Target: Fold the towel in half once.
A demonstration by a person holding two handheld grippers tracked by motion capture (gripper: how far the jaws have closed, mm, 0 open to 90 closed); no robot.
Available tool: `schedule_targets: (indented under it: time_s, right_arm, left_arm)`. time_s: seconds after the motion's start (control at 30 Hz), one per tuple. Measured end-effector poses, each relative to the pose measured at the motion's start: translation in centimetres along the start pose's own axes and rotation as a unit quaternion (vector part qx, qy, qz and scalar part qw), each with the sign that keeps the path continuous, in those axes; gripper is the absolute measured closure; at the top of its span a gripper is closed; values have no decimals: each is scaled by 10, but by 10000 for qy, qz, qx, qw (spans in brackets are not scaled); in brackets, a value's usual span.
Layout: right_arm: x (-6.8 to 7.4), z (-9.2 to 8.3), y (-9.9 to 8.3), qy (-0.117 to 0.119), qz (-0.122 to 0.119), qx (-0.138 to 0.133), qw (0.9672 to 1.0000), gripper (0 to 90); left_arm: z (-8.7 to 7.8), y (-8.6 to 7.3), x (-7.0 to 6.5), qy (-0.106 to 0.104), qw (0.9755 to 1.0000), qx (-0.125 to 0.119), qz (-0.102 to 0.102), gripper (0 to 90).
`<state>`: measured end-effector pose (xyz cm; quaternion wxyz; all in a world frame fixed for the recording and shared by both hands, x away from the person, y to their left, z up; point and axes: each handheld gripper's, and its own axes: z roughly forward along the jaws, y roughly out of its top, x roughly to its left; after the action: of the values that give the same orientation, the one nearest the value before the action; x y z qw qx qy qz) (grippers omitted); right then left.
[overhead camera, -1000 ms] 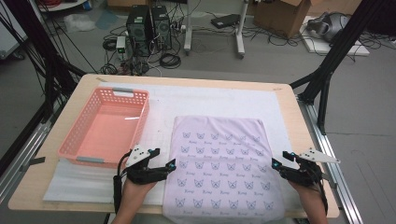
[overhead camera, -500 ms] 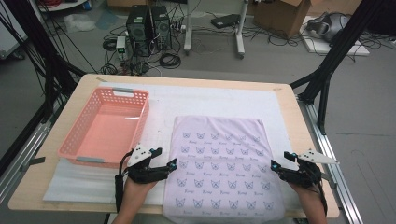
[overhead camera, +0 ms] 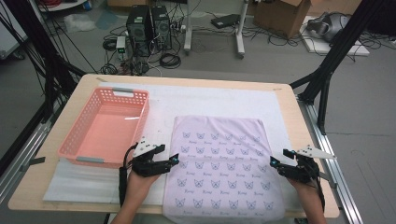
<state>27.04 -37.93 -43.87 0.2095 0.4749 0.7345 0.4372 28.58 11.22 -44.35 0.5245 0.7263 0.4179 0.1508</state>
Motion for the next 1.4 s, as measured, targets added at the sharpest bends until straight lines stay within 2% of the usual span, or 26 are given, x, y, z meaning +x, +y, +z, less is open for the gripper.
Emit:
schedule_targets:
  time_s: [0.17,0.23,0.3,0.37,0.5,0.6,0.73,0.83,0.9,0.93,1.0,1.07,1.1,1.13,1.17,1.2,1.23,1.3,1.4]
  right_arm:
    - [-4,11,4,65,48,182,9998,323]
    - [-5,15,8,106,64,194,9997,339]
    - [-7,20,12,97,62,266,9996,344]
    - [-9,26,17,68,80,346,9993,348]
    - [-13,38,26,-68,82,495,9987,350]
    - [-17,48,32,-192,116,621,9978,350]
    - [-19,57,36,-306,115,743,9967,365]
    - [-19,63,36,-302,73,786,9964,420]
    - [-19,67,35,-349,4,903,9953,479]
    - [-18,68,35,-425,-99,888,9951,526]
    - [-17,68,37,-460,-101,913,9947,633]
    - [-15,69,38,-368,-117,945,9948,800]
    - [-14,70,39,-321,-171,959,9947,857]
    - [-11,71,40,-391,-227,1023,9937,863]
    - [-10,71,42,-431,-273,1074,9929,868]
    - [-10,72,43,-439,-279,1103,9925,873]
    - [-11,72,44,-465,-296,1094,9925,875]
    - [-13,72,45,-532,-303,1031,9928,878]
    - [-18,70,49,-601,-184,826,9946,879]
  left_arm:
    - [15,11,11,152,9998,-9,-118,315]
    - [23,18,16,189,9996,195,-108,333]
    - [30,21,20,131,9996,226,-131,358]
    - [38,26,24,243,9986,461,-55,373]
    - [51,32,29,451,9971,605,-76,374]
    - [61,35,32,708,9939,844,-40,372]
    - [72,32,34,787,9922,966,-68,376]
    - [74,32,29,951,9901,1019,182,391]
    - [75,32,26,1032,9883,1048,397,455]
    - [75,31,25,979,9882,1061,505,502]
    - [76,31,22,765,9885,1081,730,624]
    - [76,31,20,563,9885,1101,872,790]
    - [76,31,21,527,9890,1116,818,833]
    - [76,31,23,483,9909,1090,627,843]
    - [75,32,26,443,9919,1095,462,852]
    - [75,34,28,490,9923,1111,258,856]
    - [74,36,29,682,9921,1012,275,859]
    - [72,41,33,719,9942,798,60,860]
    - [72,54,32,790,9948,629,97,861]
